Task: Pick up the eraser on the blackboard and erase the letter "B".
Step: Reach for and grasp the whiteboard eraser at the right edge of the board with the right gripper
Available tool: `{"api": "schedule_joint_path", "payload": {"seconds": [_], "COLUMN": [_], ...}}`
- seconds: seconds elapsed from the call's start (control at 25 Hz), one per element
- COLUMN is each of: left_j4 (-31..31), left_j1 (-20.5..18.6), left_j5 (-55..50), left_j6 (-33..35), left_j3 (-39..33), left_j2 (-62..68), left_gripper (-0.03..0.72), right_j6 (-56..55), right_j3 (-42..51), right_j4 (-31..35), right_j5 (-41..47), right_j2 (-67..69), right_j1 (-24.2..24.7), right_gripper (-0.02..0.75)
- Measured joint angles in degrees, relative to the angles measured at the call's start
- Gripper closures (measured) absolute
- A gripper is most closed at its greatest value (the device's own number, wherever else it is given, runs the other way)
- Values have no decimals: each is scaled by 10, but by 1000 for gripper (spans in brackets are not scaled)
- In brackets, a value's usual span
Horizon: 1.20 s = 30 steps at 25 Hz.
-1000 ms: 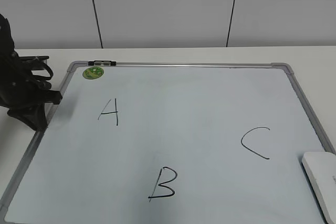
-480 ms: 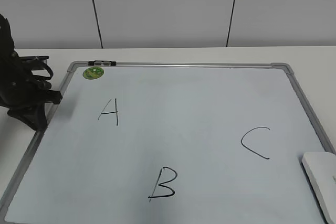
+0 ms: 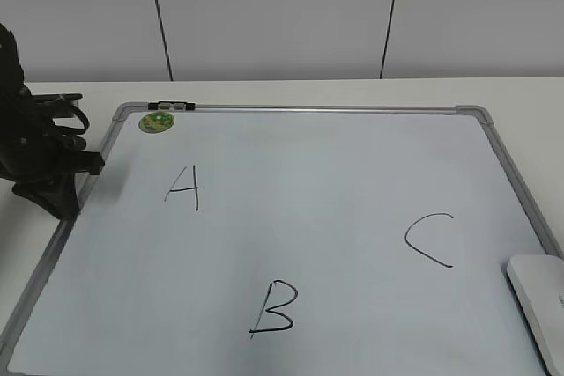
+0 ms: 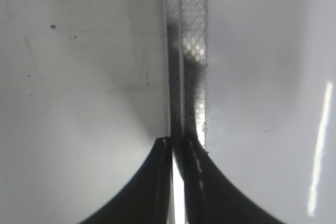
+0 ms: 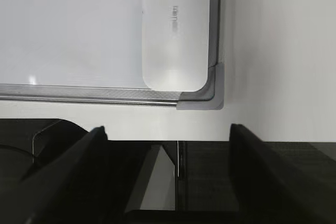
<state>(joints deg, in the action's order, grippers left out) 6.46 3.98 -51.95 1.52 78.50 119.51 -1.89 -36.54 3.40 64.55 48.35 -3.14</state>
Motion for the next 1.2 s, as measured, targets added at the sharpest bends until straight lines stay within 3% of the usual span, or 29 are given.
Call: {"api": "schedule_joint_path", "payload": {"seconds": [0.12, 0.24, 0.68, 1.2], "left_j4": [0, 1, 4, 6], "left_j1": [0, 0, 0, 0], "left_j5": [0, 0, -1, -1], "left_j6": [0, 0, 0, 0], "left_j3": [0, 0, 0, 0], "left_j2": [0, 0, 0, 0], "left_gripper": [657, 657, 657, 657], "right_j6": [0, 0, -1, -5], "right_j3": [-9, -26, -61, -68], "right_j4": [0, 0, 3, 9], "right_j5": [-15, -33, -95, -144], "right_j2": [58, 119, 290, 365], "right_j1": [0, 0, 0, -19], "right_gripper": [98, 69, 66, 67]}}
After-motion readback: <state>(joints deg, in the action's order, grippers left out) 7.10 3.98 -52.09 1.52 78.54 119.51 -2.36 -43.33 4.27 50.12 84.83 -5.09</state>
